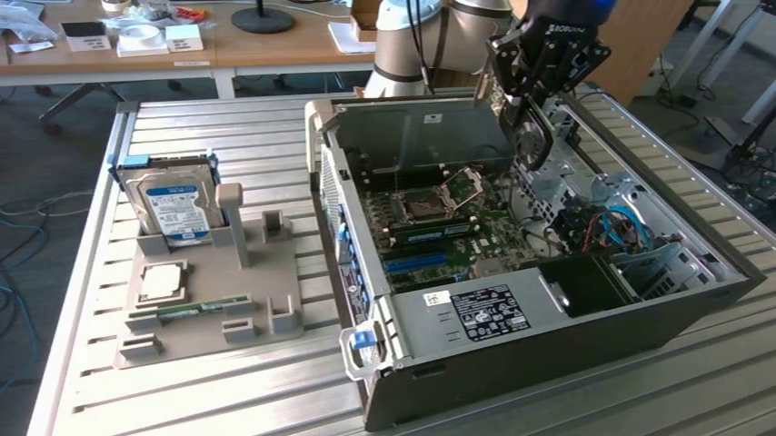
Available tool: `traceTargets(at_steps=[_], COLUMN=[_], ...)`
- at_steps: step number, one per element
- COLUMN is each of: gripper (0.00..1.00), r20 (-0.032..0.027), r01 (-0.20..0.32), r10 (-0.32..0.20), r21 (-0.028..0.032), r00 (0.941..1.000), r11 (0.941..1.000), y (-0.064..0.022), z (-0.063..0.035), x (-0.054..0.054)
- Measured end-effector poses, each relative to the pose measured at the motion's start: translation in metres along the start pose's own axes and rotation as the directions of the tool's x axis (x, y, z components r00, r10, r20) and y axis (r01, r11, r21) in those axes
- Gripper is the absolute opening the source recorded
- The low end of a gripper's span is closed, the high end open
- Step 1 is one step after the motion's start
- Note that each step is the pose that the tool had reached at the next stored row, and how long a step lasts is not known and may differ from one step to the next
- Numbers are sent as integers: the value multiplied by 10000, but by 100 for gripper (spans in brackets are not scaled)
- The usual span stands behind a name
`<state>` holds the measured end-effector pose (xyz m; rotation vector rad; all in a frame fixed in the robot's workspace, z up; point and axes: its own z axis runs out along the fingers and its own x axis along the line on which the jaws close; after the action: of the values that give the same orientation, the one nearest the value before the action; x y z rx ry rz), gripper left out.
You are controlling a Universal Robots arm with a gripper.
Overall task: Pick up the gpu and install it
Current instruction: 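Pick up the gpu and move the gpu toward the slot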
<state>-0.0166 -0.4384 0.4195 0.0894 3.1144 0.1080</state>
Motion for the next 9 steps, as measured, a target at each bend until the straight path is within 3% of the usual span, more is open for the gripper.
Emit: traceTargets(at_steps=[9], gripper=[27], r20=[0], r01=[-2], r10=[2], r21=[-1], r00=[10000], r11=[10000], y=[8], z=[7], x=[-140])
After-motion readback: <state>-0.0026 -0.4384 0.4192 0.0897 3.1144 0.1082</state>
